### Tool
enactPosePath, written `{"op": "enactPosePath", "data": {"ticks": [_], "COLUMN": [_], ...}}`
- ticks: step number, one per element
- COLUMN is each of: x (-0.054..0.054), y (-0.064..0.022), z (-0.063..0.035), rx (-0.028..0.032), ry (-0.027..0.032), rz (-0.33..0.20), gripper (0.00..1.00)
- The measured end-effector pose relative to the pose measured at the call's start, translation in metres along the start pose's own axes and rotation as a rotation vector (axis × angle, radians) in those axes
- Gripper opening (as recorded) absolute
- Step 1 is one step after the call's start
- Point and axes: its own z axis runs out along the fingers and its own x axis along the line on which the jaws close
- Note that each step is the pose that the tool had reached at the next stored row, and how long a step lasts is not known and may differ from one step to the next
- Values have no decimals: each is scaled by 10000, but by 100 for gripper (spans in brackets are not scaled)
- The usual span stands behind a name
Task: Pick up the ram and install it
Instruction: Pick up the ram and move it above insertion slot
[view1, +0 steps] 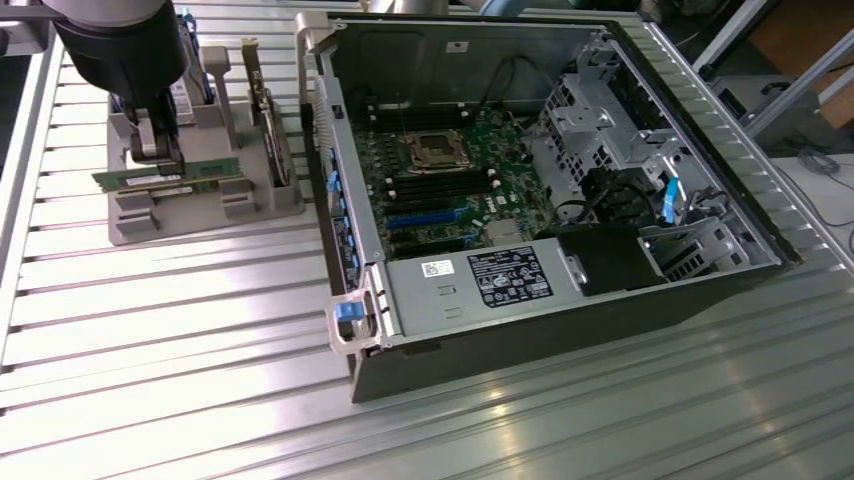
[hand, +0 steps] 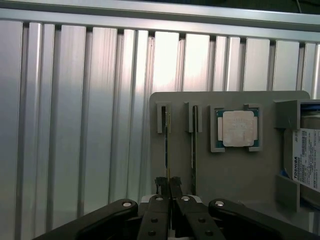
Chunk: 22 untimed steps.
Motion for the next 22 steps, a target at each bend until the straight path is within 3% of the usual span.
{"op": "enactPosePath", "data": {"ticks": [22], "x": [0], "y": [4], "z": [-76], "rx": [1], "ry": [-1], "rz": [0], "gripper": [12]}}
